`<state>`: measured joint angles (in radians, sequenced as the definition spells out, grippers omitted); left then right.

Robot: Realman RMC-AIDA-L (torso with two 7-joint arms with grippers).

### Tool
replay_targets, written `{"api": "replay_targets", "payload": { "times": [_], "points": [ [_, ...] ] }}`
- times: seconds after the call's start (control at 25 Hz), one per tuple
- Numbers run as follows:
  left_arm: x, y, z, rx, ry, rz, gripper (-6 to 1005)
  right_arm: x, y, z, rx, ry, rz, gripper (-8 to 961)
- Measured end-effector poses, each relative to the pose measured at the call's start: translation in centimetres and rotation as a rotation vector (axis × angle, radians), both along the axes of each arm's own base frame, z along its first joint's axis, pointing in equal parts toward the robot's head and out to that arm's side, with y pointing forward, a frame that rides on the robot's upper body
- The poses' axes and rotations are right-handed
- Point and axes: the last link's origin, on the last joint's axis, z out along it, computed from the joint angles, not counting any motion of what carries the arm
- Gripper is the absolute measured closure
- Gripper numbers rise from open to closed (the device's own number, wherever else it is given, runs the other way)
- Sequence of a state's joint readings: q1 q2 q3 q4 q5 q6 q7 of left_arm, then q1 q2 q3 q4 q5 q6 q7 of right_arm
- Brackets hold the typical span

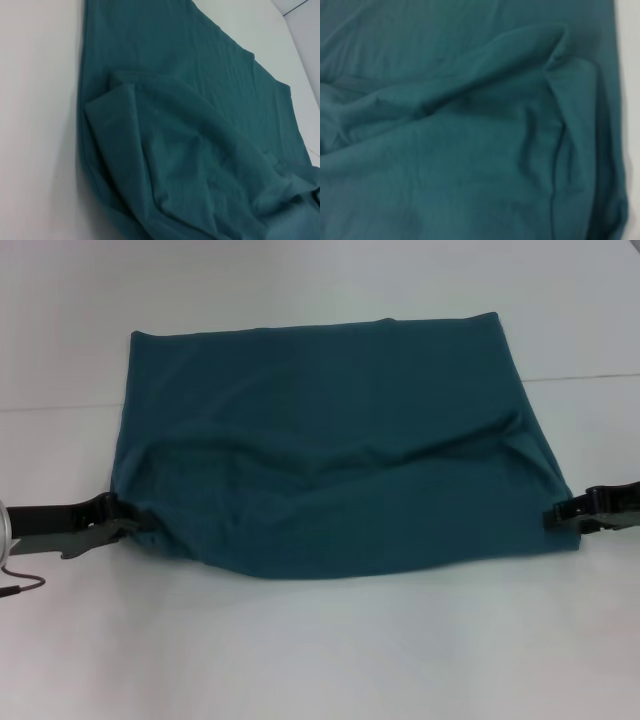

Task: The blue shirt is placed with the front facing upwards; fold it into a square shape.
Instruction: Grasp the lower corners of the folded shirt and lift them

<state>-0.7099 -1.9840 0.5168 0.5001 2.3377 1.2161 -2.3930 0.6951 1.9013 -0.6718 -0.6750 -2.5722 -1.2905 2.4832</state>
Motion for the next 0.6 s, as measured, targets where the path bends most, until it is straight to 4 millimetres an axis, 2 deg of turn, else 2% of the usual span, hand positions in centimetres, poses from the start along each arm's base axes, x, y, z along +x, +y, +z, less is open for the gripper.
{"api": "replay_targets", "payload": {
  "times": [0.32, 0.44, 0.6],
  "points": [
    [-0.1, 0.0, -0.2, 0.002, 0.003, 0.003, 945, -0.5, 0.3, -1.9, -0.025, -0.002, 0.006, 395],
    [-0.1, -0.1, -0.2, 0.003, 0.002, 0.005, 944, -0.7, 0.4, -2.0, -0.028, 0.006, 0.012, 397],
    [-0.1, -0.1, -0.2, 0.003, 0.002, 0.005, 944, -2.0, 0.8, -1.7, -0.004, 0.075, 0.055, 399]
  ]
}}
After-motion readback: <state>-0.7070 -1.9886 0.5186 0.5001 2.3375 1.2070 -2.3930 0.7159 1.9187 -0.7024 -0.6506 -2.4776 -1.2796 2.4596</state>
